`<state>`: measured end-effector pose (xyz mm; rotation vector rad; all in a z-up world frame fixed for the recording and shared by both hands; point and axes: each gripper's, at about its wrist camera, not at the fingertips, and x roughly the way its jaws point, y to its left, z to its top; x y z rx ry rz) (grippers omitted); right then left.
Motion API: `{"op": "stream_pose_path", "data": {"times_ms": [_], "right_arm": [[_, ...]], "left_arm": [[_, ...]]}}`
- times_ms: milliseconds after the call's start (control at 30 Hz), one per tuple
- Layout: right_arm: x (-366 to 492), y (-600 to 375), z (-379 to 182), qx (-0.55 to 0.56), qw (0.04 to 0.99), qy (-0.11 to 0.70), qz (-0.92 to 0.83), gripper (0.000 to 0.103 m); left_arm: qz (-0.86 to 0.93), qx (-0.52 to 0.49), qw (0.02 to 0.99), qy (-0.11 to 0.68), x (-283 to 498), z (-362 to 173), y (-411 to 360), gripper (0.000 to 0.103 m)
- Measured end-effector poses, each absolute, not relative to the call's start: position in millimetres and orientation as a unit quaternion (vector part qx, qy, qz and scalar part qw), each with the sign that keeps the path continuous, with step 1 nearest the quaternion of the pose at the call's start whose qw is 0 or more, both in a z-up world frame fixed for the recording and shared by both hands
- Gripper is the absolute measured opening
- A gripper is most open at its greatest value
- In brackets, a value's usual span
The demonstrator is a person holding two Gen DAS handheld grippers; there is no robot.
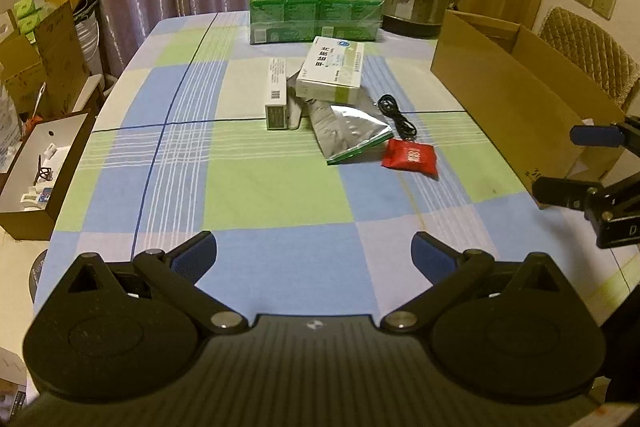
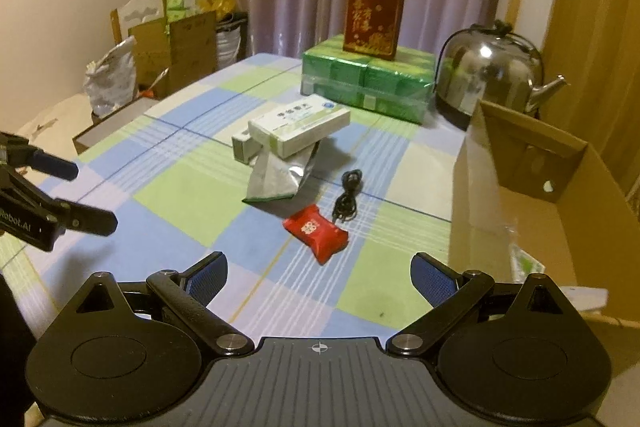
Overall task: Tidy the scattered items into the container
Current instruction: 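Grasp the red candy packet with the right tool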
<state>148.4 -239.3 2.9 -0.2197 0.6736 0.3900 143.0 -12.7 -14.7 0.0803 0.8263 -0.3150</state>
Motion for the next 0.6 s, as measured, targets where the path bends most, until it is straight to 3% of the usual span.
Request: {"op": "stream_pose_path", "data": {"times_ms": [400,533,600], "right_arm": [[211.3,-225.3,-40.9,-0.152,0.908,0.338,0.197,0.095],[232.9,-222.9,-60.0,-0.170,0.895,0.350,0.219,0.078],[240.3,-219.5,-68.7,-0.185,0.891,0.349,0.225,0.076]], "left_arm": [[-0.170,0.054,0.899,0.399,204.8,-25.7,-19.8,0.102],[-0.180,0.064,0.899,0.394,227.4,-30.5,-25.7,0.102],[-0.185,0.069,0.898,0.393,237.7,-33.2,-28.9,0.102]]}}
